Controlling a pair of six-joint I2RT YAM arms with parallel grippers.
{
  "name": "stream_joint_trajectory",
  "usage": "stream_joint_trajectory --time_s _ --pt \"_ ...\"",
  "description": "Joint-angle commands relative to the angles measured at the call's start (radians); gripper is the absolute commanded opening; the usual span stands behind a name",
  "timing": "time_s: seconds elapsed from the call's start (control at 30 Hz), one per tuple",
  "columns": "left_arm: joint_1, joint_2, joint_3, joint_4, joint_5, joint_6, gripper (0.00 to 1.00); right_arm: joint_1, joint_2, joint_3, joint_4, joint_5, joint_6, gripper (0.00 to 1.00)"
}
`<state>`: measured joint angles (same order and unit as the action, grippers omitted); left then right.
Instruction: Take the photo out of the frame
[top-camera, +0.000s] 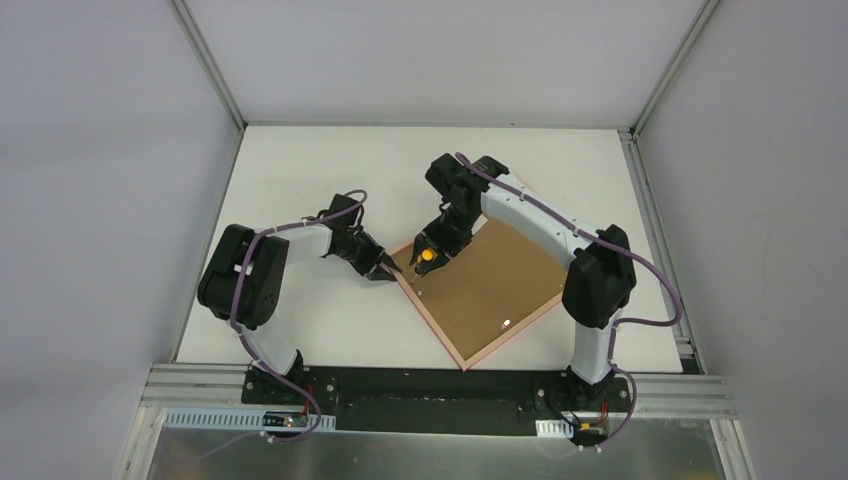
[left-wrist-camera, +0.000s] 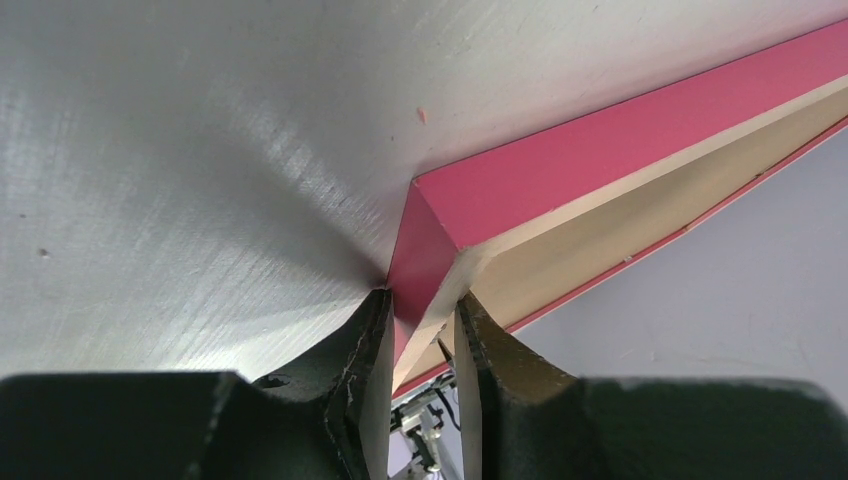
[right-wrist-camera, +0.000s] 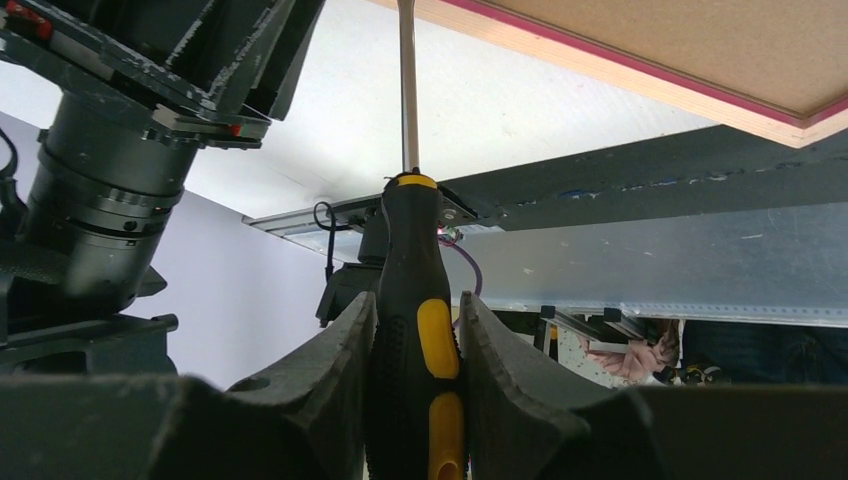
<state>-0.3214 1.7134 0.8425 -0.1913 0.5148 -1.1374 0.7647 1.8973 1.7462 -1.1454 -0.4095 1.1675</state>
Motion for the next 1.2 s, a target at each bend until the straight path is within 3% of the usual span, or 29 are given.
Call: stream_joint_trajectory --time_s 0.0,0.53,0.87,1.07,1.17 --pt "-0.007 0.020 -0.019 -0.058 -0.100 0.008 0.00 0.014 -0.011 0.043 -0.088 -0.032 0.014 0.00" --pt "-0.007 0.037 -0.003 -0.120 -0.121 0.023 0.00 0.017 -0.033 -0.036 -0.128 -0.031 -0.031 0.00" --pt "-0.005 0.040 -0.001 -0.154 -0.133 0.033 0.00 0.017 -0.025 -0.012 -0.210 0.074 -0.090 0.00" --pt "-0.004 0.038 0.007 -0.183 -0.150 0.044 0.00 0.017 0.002 0.116 -0.370 0.193 -0.181 0.00" --pt "-0.004 0.042 0.010 -0.184 -0.139 0.051 0.00 0.017 -0.007 0.156 -0.340 0.178 -0.202 0.00"
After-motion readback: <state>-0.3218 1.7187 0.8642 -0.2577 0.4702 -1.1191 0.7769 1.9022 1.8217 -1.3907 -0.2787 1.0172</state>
